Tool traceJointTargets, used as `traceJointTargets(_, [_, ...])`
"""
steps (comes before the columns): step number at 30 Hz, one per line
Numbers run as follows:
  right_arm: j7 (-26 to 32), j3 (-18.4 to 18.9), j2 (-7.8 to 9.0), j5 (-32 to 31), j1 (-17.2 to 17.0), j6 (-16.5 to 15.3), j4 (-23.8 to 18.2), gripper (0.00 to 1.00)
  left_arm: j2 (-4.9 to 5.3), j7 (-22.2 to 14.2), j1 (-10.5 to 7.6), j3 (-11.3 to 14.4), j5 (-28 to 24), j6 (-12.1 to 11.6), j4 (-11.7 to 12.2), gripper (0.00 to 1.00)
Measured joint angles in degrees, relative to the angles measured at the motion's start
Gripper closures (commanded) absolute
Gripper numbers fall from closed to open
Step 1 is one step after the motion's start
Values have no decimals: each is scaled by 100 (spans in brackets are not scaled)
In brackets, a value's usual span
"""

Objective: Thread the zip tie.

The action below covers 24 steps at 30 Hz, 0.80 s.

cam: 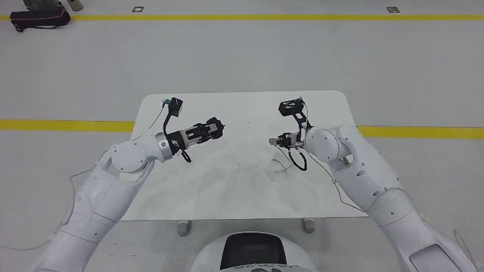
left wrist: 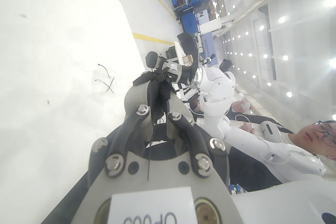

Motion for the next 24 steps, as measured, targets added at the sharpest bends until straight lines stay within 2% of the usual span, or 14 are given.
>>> traceJointTargets(8, [1061,-383,-56,-744,312,286,-42,0,0,0,0,0,0,0,0,100])
traceJointTargets(16, [1031,-392,-59,-762,301,287,-42,0,0,0,0,0,0,0,0,100])
traceJointTargets(18, [912,-417,-63,-749,237,176,3,0,0,0,0,0,0,0,0,100])
traceJointTargets(20, [999,-493,-83,-794,252,125,91,0,0,0,0,0,0,0,0,100])
traceJointTargets(24, [1167,-746,-187,-763,387,270,376,0,0,0,0,0,0,0,0,100])
